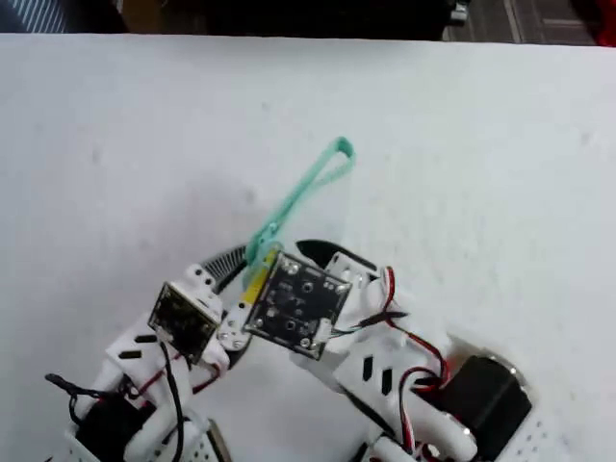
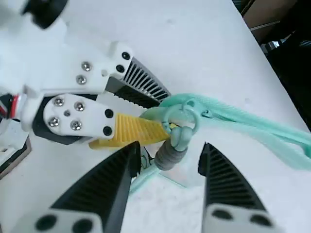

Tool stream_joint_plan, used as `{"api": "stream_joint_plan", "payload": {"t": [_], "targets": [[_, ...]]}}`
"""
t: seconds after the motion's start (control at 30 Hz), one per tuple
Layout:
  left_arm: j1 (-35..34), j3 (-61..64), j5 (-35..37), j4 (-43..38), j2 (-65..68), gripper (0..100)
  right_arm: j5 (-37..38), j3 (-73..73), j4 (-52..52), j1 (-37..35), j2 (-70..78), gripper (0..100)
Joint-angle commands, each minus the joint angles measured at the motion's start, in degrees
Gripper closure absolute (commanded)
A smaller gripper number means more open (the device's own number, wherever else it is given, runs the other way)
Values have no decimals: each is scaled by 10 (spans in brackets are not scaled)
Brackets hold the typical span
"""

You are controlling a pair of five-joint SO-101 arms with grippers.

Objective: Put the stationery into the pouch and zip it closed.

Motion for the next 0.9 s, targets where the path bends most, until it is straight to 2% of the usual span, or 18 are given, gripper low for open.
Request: {"api": "stream_joint_plan", "payload": {"t": [0.0, 0.27, 0.47, 0.73, 0.8, 0.87], "targets": [[-7, 4, 4, -9, 1, 978, -5, 18, -22, -7, 0, 816], [-8, 4, 2, -8, 1, 978, -5, 61, -82, -5, -3, 817], [-8, 4, 1, -8, 1, 978, -5, 69, -120, 34, 3, 818], [-5, 5, 1, -6, 1, 978, -5, 149, -186, 37, 2, 822], [-4, 4, 1, 1, 1, 978, -5, 169, -211, 37, 2, 870], [-4, 4, 1, 1, 1, 978, -2, 172, -233, 38, -4, 967]]}}
